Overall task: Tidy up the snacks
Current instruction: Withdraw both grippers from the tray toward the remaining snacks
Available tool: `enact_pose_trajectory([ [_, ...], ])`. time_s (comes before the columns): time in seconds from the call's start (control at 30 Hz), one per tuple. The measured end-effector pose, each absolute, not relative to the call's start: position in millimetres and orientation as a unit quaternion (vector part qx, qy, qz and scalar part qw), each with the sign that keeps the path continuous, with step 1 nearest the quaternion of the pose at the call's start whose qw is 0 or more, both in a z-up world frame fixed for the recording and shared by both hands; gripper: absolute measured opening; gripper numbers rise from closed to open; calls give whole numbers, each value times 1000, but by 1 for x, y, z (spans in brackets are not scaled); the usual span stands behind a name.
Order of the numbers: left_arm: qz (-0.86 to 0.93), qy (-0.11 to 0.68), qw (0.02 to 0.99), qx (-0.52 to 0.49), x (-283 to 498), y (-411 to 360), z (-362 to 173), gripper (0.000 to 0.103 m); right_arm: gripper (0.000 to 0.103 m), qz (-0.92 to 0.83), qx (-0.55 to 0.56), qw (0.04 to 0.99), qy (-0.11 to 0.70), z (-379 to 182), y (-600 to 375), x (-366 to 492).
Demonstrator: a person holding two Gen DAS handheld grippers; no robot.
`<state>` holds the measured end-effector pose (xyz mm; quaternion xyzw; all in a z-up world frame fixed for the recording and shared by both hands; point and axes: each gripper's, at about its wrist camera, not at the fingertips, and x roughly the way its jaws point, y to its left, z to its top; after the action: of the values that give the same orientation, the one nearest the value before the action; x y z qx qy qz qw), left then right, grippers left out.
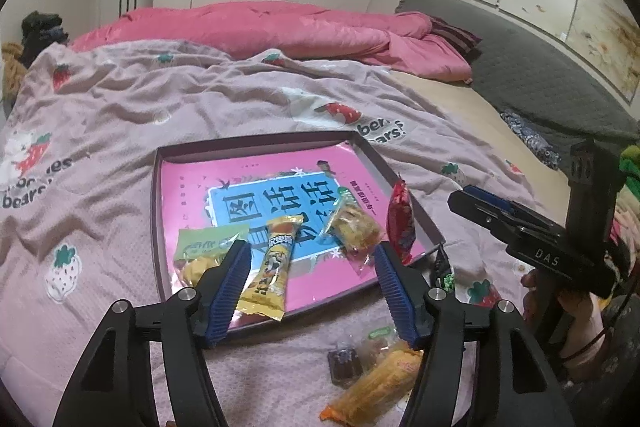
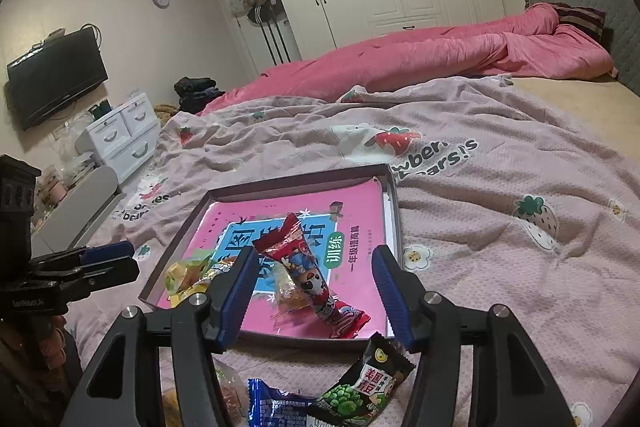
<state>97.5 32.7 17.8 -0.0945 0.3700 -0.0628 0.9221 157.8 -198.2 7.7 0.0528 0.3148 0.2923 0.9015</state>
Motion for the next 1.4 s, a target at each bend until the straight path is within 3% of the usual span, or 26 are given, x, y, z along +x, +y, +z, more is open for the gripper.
enact_pose_trajectory([
  [0.3,-74,373,922,-69,87,21,17,74,61,292,54,901,315,10,-202,152],
  [1.4,-130,408,903,13,54,-26,0,75,63,268,60,902,332,8,-210,144],
])
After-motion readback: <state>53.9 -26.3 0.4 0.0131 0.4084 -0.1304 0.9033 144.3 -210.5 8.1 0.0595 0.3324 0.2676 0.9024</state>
